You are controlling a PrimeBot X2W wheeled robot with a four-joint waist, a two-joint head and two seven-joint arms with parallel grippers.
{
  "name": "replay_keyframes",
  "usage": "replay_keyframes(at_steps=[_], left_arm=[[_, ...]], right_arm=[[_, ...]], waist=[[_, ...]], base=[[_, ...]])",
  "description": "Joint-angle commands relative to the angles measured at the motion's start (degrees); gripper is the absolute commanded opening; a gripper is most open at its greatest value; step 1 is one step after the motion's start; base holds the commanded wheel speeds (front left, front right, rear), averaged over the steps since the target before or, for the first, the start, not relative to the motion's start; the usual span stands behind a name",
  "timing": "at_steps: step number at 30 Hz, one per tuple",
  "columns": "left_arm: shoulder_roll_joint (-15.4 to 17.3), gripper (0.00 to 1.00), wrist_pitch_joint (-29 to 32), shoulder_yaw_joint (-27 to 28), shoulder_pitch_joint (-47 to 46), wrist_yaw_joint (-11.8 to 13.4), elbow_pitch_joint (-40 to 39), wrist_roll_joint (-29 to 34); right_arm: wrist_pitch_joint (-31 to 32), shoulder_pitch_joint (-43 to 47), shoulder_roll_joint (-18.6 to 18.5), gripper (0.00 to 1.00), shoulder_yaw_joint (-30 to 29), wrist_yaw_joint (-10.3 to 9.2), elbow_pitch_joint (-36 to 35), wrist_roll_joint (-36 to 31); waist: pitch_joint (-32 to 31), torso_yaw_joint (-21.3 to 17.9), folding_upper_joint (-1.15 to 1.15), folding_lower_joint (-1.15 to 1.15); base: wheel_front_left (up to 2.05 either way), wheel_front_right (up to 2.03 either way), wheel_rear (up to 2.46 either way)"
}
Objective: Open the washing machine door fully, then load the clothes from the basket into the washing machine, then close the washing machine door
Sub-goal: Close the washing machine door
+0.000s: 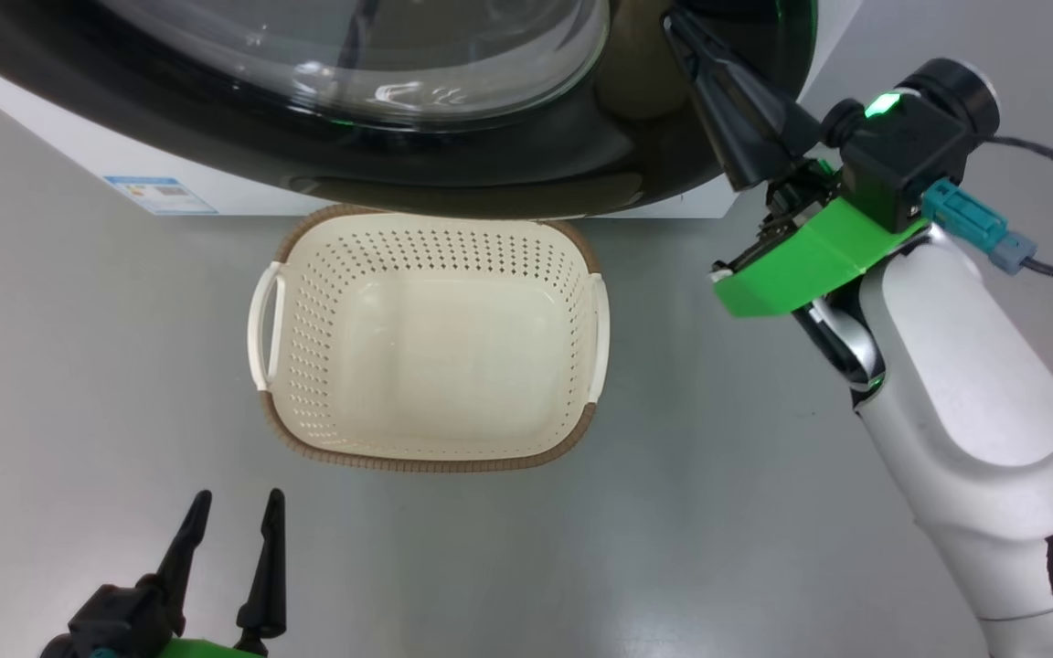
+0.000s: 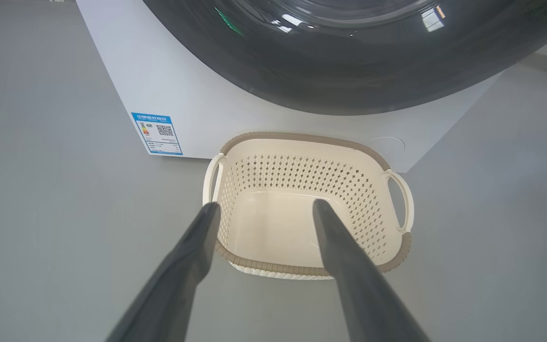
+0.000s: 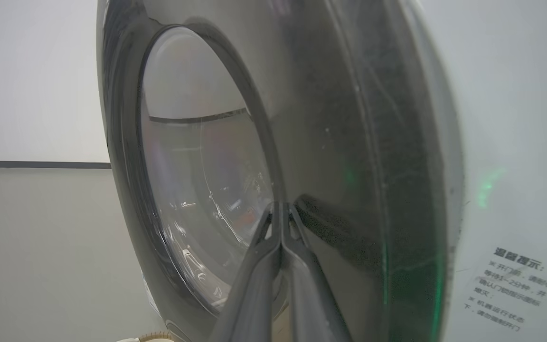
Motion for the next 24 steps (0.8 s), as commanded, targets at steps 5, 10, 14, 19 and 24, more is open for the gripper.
replay_keyframes(at_steps=[5, 10, 14, 19, 24], left_arm=[[0.5, 1.00, -0.4, 1.2, -0.8, -0.1, -1.4, 0.0], [0.5, 1.00, -0.4, 0.9, -0.4, -0.1, -1.5, -0.4], [0.5, 1.00, -0.4, 0.4, 0.0, -0.1, -1.7, -0.6], [0.5, 1.00, -0.4, 0.1, 0.3, -0.1, -1.8, -0.7], [0.5, 1.00, -0.4, -0.3, 0.3, -0.1, -1.7, -0.7]], right_arm=[[-0.3, -3.0, -1.2, 0.00, 1.1, 0.08, 0.5, -1.0], [-0.3, -5.3, -2.6, 0.00, 1.4, 0.08, 1.9, -1.4], [-0.3, -7.3, -3.6, 0.00, 2.0, 0.08, 3.7, -1.7], [-0.3, -10.5, -4.8, 0.00, 2.4, 0.08, 6.9, -2.2], [-0.3, -12.9, -5.7, 0.00, 0.9, 0.08, 11.5, -3.4]], waist=[[0.2, 1.0, 0.00, 0.00], [0.0, 1.3, 0.00, 0.00], [0.0, 1.6, 0.00, 0.00], [0.2, 2.0, 0.00, 0.00], [0.0, 2.4, 0.00, 0.00]], base=[[0.00, 0.00, 0.00], [0.00, 0.00, 0.00], [0.00, 0.00, 0.00], [0.00, 0.00, 0.00], [0.00, 0.00, 0.00]])
